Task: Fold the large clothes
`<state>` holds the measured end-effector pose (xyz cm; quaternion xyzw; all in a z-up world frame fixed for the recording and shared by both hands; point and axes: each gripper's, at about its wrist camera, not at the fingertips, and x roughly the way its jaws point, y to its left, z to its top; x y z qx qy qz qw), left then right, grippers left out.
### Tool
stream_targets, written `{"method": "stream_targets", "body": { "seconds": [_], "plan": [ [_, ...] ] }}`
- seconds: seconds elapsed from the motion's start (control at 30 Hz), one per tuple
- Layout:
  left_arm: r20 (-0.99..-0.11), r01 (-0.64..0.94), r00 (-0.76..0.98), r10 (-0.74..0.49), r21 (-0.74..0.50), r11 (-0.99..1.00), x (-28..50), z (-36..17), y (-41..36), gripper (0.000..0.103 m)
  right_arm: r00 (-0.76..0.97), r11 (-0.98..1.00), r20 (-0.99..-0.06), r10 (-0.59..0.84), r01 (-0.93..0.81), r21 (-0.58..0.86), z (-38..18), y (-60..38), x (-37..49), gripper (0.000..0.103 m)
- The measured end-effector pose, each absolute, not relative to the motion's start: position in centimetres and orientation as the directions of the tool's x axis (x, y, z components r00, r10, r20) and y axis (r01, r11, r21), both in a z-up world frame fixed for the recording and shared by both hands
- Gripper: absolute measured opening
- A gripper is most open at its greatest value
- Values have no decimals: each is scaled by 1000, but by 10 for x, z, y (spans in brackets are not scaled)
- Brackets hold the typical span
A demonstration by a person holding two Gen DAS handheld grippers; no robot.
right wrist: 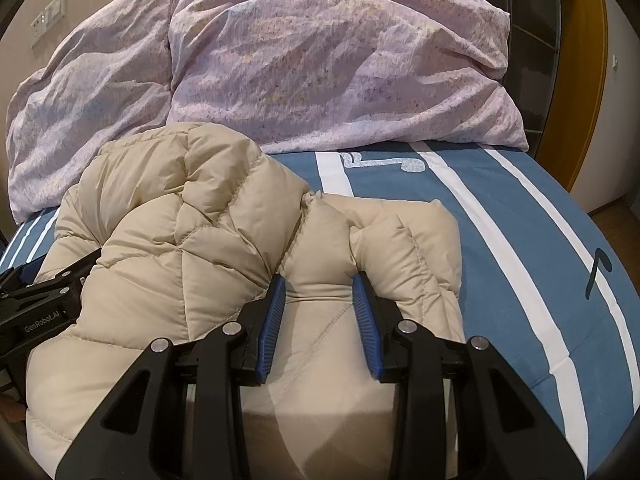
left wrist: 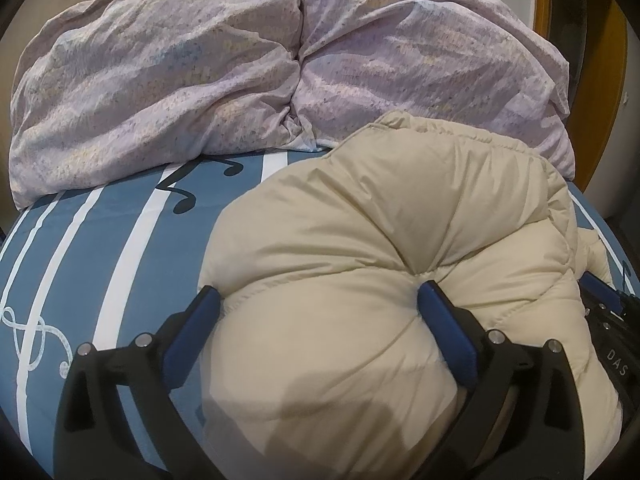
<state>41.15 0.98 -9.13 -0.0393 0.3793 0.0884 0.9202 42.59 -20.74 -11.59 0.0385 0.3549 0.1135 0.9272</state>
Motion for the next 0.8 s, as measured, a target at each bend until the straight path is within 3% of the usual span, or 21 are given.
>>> {"method": "stream_targets", "body": {
  "seconds": [0.6,0.8],
  "plan": [
    [-725,-202,676,132,-11,979,418,-93,12,101,693,967,-674,255,-185,176,-119,-206,435,38],
    [-723,-201,687,70,-96,975,411,-92,24,101,682,959,-673,285,-200,203,-119,-209,435,38]
  ]
}}
